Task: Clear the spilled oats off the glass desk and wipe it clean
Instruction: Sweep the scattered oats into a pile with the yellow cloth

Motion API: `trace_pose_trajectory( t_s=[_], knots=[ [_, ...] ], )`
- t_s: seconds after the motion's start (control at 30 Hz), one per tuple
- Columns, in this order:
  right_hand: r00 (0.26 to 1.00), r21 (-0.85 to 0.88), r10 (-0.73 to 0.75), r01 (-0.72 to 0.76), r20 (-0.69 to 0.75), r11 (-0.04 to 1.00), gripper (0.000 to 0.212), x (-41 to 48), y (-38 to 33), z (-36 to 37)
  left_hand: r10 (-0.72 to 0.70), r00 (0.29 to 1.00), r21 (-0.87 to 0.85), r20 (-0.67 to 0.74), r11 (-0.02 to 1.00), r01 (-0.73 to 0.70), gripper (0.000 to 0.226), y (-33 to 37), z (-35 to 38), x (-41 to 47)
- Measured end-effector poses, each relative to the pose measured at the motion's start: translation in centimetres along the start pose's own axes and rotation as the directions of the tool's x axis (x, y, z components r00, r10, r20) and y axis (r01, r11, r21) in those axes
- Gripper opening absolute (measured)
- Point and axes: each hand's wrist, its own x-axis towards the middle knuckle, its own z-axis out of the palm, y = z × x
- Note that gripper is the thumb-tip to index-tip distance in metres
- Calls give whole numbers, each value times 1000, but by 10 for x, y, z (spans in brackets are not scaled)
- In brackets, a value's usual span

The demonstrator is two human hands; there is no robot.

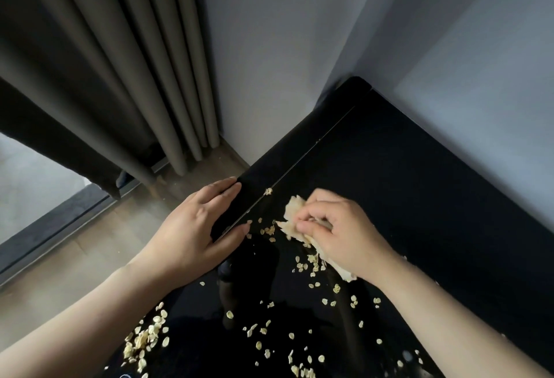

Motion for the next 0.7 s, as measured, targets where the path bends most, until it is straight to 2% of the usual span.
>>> trace_pose_trajectory(
  t_s=[0.07,0.17,0.27,0.33,0.4,0.47,0.57,0.7],
  knots=[
    [999,70,7,-4,-48,998,9,-1,-6,-13,0,1000,-17,-3,1000,0,74,-2,1,-1],
    [967,92,13,11,-256,996,7,26,-6,-32,-23,1000,-36,-10,999,23,77,-2,3,-2],
    [865,29,71,-65,-497,997,8,73,11,-47,-24,1000,-34,-10,999,24,78,-2,2,-1],
    [805,38,142,-146,-577,988,11,101,26,-49,-21,1000,-28,-6,999,21,79,-2,1,-2],
    [797,22,186,-212,-575,977,14,119,36,-41,-17,1000,-27,-7,999,17,78,-2,2,-2],
    [813,-51,160,-227,-560,973,15,124,38,-29,-17,1000,-37,-10,999,17,78,-3,3,-2],
    [878,-127,50,-125,-476,984,14,106,29,-13,-16,1000,-56,-16,998,15,77,-4,4,-3],
    [964,-196,-57,6,-259,981,9,48,17,6,-15,1000,-65,-12,998,15,77,-4,2,-3]
  ],
)
